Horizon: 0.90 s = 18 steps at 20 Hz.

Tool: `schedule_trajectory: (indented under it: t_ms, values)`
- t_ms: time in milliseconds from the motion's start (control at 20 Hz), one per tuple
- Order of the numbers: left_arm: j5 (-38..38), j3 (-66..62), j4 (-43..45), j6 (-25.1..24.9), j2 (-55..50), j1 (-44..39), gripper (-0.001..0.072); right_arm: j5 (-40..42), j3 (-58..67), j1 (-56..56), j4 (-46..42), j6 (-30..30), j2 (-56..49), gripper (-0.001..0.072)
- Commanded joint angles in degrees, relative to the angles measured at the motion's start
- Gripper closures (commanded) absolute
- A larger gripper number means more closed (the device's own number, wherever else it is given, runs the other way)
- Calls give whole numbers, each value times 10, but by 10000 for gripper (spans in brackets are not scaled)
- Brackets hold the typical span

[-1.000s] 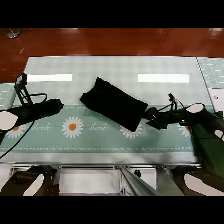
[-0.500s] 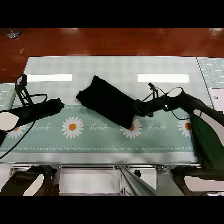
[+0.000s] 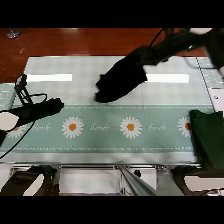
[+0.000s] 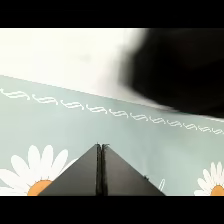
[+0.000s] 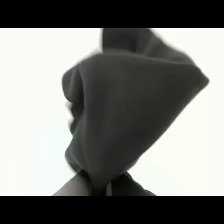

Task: Fold the shirts.

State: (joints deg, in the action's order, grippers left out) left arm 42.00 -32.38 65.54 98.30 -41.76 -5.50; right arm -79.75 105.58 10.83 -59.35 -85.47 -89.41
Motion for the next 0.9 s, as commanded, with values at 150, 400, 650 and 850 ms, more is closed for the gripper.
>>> schedule_trajectory:
  t_ms: [150, 400, 650, 850]
  values:
    - [1, 0, 0, 0, 0, 0, 681, -171, 148, -160, -113, -63, 35, 685]
    - [1, 0, 0, 0, 0, 0, 682, -266, 119, -358, -143, -106, 84, 685]
    - [0, 0, 0, 0, 0, 0, 682, -267, -72, -528, -192, -112, 216, 685]
    - [0, 0, 0, 0, 0, 0, 682, -267, -196, -651, -325, -85, 319, 685]
